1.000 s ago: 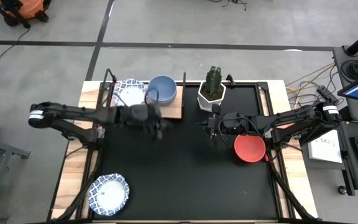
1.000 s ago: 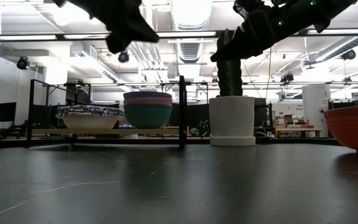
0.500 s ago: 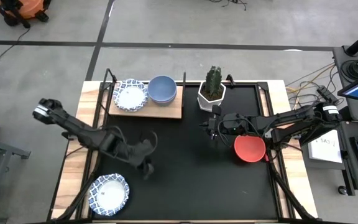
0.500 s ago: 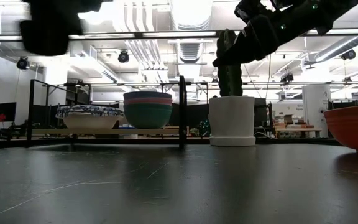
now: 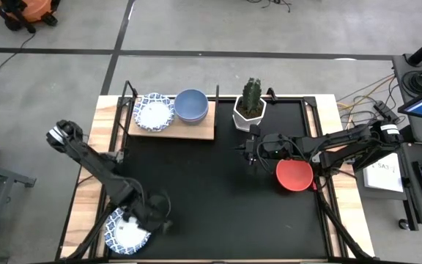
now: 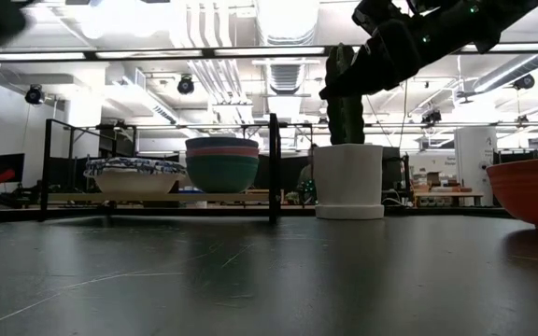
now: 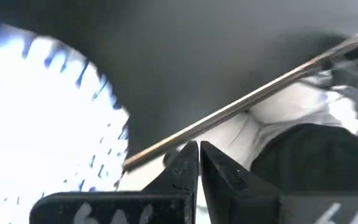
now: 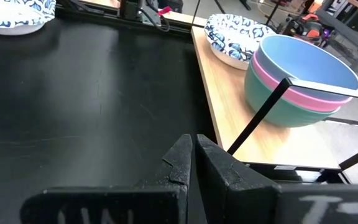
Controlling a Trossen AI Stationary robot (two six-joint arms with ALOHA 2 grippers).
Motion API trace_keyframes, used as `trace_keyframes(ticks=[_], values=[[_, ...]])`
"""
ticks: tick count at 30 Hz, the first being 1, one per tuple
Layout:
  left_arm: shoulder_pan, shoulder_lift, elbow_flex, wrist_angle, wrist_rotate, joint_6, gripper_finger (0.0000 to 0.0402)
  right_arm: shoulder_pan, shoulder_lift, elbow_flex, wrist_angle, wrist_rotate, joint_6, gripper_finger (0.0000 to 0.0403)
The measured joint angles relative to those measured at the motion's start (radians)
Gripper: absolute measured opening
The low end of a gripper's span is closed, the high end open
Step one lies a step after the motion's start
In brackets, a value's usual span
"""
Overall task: Place and stack bowls onto a shelf
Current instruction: Stack the white patterned paper bowl on top of the white patterned paper bowl on the shelf
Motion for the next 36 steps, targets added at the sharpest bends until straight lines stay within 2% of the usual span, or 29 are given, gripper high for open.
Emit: trace_keyframes(ticks=[3, 6, 11, 18, 22, 25, 30, 36], values=[[-0.056, 0.041, 0.029, -0.012, 0.019, -0.099, 0.0, 0.0, 0.0, 0.0, 0.001, 0.0, -0.006, 0.0013], [-0.089, 0.09, 0.082, -0.092, 0.02, -0.162, 0.0, 0.0, 0.0, 0.0, 0.002, 0.0, -0.007, 0.0013], [-0.108, 0.185, 0.205, -0.264, 0.016, -0.157, 0.0008, 0.0, 0.0, 0.0, 0.003, 0.0, -0.008, 0.0013], [-0.108, 0.333, 0.374, -0.483, 0.003, -0.054, 0.0085, 0.0, 0.0, 0.0, 0.003, 0.0, 0.001, 0.0013], [-0.11, 0.394, 0.403, -0.504, 0.006, -0.024, 0.0134, 0.0, 0.0, 0.0, 0.003, 0.0, 0.002, 0.0013], [-0.11, 0.429, 0.403, -0.5, 0.016, -0.021, 0.015, 0.0, 0.0, 0.0, 0.003, 0.0, 0.003, 0.0013], [-0.11, 0.458, 0.394, -0.497, 0.017, -0.021, 0.0137, 0.0, 0.0, 0.0, 0.002, 0.0, 0.009, 0.0013], [-0.11, 0.47, 0.391, -0.496, 0.017, -0.021, 0.0058, 0.0, 0.0, 0.0, -0.005, -0.003, 0.026, 0.0013]])
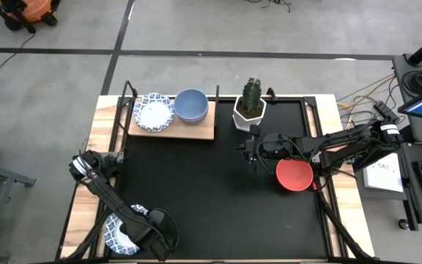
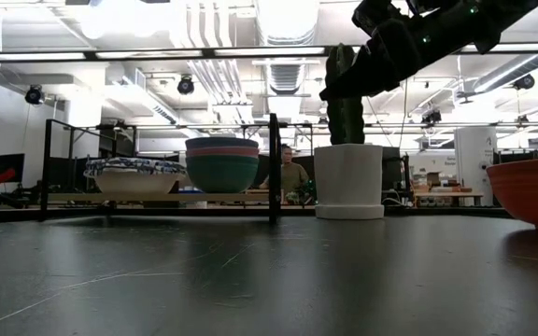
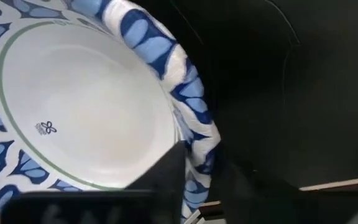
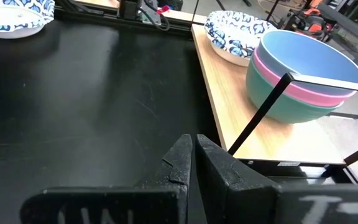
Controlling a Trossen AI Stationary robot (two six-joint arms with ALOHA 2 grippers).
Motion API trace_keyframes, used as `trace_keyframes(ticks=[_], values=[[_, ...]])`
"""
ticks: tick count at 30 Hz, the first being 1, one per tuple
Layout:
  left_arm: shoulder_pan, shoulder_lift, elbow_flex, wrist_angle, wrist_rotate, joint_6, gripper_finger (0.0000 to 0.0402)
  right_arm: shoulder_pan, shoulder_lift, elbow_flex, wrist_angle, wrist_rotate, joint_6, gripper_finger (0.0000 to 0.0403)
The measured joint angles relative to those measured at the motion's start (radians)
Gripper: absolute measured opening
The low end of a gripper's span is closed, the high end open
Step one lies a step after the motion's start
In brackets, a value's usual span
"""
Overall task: Place and stack bowls onto a shelf
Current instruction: Stack the white patterned paper bowl on top of the white patterned paper bowl on the shelf
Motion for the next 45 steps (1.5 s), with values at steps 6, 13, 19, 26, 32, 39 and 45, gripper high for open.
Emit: trace_keyframes(ticks=[6, 13, 19, 26, 32, 39, 45], values=[[0.0, 0.002, 0.016, -0.005, 0.004, 0.002, 0.0009, 0.002, 0.0, 0.0, 0.0, -0.049, 0.003, 0.0013], [0.007, 0.001, 0.155, -0.059, 0.002, 0.318, 0.0002, 0.017, -0.001, -0.018, 0.0, -0.135, 0.004, 0.0013], [0.045, 0.0, 0.34, -0.281, -0.009, 0.476, 0.0001, 0.061, -0.002, -0.052, -0.001, -0.204, 0.054, 0.0013], [0.057, 0.0, 0.534, -0.365, -0.274, 0.66, 0.0, 0.112, -0.002, -0.079, -0.001, -0.207, 0.054, 0.0013], [0.087, -0.001, 0.687, -0.433, -0.556, 0.925, 0.0, 0.117, -0.009, -0.08, 0.0, -0.263, 0.046, 0.0013], [0.164, -0.006, 0.771, -0.55, -0.659, 1.161, 0.0, 0.118, -0.063, -0.089, -0.001, -0.288, 0.035, 0.0013], [0.263, -0.014, 0.75, -0.551, -0.676, 1.403, 0.0, 0.118, -0.129, -0.113, -0.033, -0.288, 0.038, 0.0013]])
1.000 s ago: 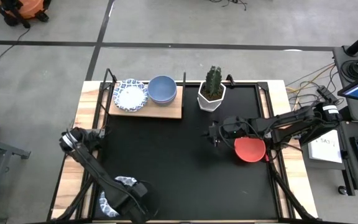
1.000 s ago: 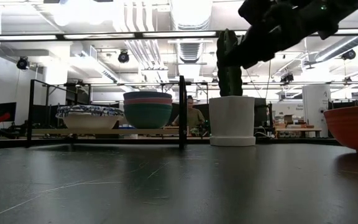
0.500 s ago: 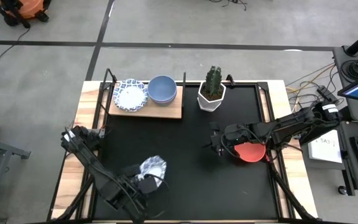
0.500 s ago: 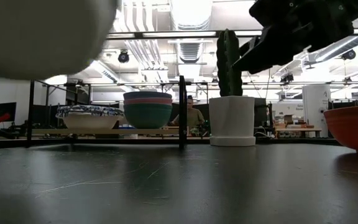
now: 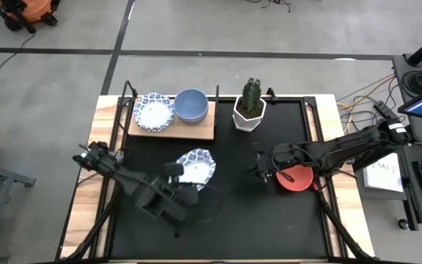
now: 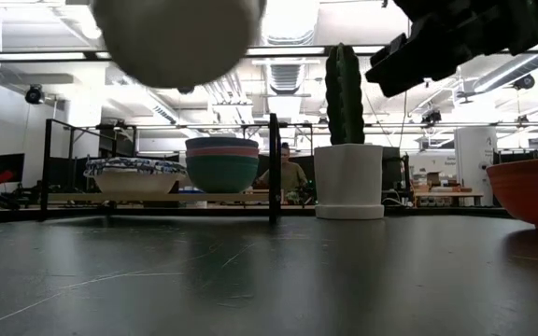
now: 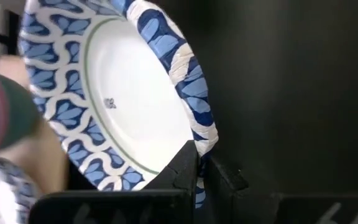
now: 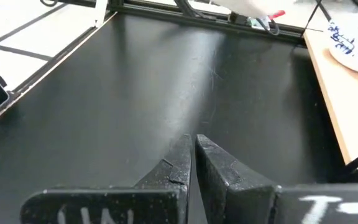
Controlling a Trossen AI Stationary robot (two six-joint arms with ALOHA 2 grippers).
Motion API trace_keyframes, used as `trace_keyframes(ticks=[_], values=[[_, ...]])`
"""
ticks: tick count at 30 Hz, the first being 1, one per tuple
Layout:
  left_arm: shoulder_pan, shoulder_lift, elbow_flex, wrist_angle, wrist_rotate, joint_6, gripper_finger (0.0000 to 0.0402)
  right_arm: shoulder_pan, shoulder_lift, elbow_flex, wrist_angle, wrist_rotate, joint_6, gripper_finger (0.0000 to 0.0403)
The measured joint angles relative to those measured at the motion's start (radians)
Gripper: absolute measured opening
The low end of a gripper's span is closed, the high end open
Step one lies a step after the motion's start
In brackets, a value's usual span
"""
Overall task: Place and stack bowls onto a shelf
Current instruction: Stack the white patterned paper bowl on top of the white patterned paper bowl on the shelf
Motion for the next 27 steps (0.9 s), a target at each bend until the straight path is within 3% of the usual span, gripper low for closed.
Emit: trace_keyframes(ticks=[7, 15, 22, 27], values=[[0.159, -0.019, -0.06, 0.001, -0.018, 0.206, 0.0, 0.0, -0.058, -0.025, -0.021, 0.0, 0.008, 0.0013], [0.32, -0.095, -0.175, 0.001, -0.018, 0.309, 0.0, 0.0, -0.069, -0.04, -0.02, 0.0, 0.008, 0.0013], [0.461, -0.265, -0.389, -0.001, -0.019, 0.294, 0.0, 0.0, -0.071, -0.056, -0.019, 0.003, 0.007, 0.0013], [0.592, -0.395, -0.573, 0.004, -0.097, 0.318, 0.0, 0.0, -0.071, -0.056, -0.014, 0.004, -0.004, 0.0013]])
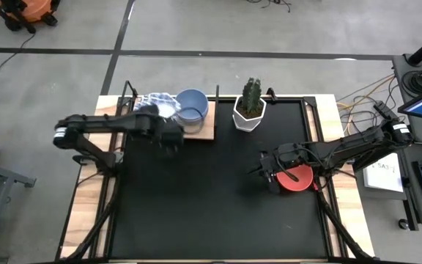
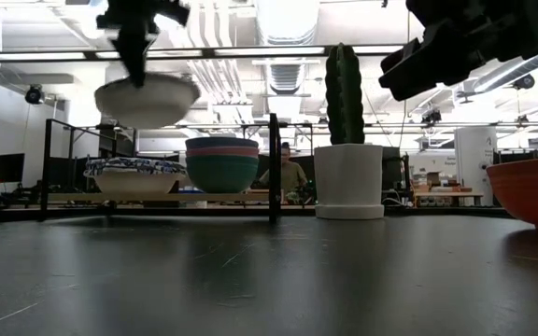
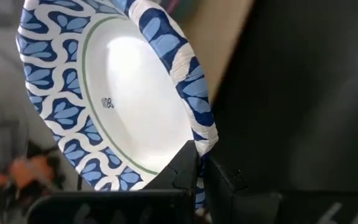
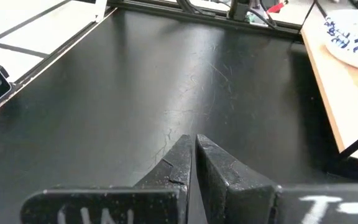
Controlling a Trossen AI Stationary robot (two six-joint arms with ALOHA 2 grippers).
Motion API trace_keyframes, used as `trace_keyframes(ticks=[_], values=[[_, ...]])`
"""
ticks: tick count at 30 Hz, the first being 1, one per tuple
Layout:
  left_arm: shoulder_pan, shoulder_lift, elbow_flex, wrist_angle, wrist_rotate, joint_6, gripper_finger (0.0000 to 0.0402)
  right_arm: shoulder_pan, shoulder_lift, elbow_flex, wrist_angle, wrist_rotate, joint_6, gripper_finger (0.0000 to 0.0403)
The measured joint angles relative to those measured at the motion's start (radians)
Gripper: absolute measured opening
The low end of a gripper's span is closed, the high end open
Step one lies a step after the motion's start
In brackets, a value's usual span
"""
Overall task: Place and stack bowls onto a shelf
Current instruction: Stack the white patterned paper bowl on top of the white patterned paper bowl on the shelf
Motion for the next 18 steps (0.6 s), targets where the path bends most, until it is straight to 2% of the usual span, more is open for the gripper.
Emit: trace_keyframes(ticks=[9, 13, 18], values=[[0.253, -0.094, -0.228, 0.172, -0.006, 0.17, 0.0, 0.0, 0.0, 0.0, 0.012, 0.008, -0.006, 0.0013], [0.325, -0.086, -0.269, 0.248, -0.006, 0.233, 0.0002, 0.0, 0.0, 0.0, 0.015, 0.009, 0.006, 0.0013], [0.395, -0.058, -0.293, 0.252, -0.006, 0.25, 0.0017, 0.0, 0.0, 0.0, 0.02, 0.01, 0.012, 0.0013]])
